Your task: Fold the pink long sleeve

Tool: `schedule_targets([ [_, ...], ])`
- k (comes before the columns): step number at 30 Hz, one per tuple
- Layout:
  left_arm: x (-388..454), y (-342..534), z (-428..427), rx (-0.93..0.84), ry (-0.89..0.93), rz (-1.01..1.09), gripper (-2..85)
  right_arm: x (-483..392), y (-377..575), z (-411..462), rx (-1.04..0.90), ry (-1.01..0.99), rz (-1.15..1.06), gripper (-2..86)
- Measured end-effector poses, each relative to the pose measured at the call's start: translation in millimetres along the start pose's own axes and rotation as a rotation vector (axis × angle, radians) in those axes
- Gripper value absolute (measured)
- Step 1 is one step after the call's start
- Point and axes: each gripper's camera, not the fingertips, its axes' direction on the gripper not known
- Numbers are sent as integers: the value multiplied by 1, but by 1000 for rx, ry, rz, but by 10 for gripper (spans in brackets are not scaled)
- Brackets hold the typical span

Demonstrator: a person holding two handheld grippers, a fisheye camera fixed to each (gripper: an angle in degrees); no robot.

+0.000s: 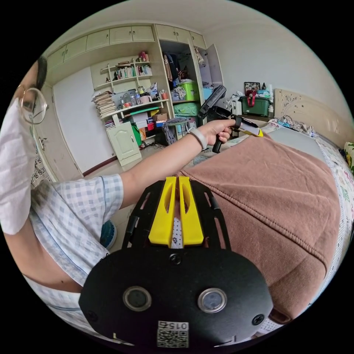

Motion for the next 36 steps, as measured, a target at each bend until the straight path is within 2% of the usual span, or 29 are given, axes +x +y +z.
schedule_targets([
  [4, 58, -3, 40, -137, -212, 133, 21, 4, -19, 24, -63, -14, 33, 7],
  [10, 99, 6, 63, -138, -291, 167, 36, 0, -28, 1, -28, -56, 14, 31],
  [14, 102, 16, 70, -118, -255, 129, 54, -6, -26, -38, 31, -51, -29, 51],
  [18, 107, 27, 82, -109, -237, 106, 66, -7, -27, -73, 59, 178, -36, 55],
  [23, 114, 41, 98, -102, -252, 107, 69, 4, -48, -40, -191, 218, -27, 48],
  [26, 109, 52, 102, -84, -237, 80, 70, 1, -60, -43, -167, 254, -36, 31],
  [28, 86, 64, 94, -36, -152, -2, 75, 10, -81, -62, -160, 112, -24, 63],
  [30, 57, 77, 87, 13, -39, -86, 79, 22, -100, -86, -105, 75, -10, 87],
  [32, 26, 91, 87, 32, 62, -166, 88, 39, -121, -112, -37, 166, 18, 98],
  [33, 9, 101, 92, 27, 96, -206, 96, 56, -134, -128, 11, 278, 43, 110],
  [36, -26, 122, 109, 12, 96, -331, 131, 131, -158, -156, 83, 386, 244, 135],
])
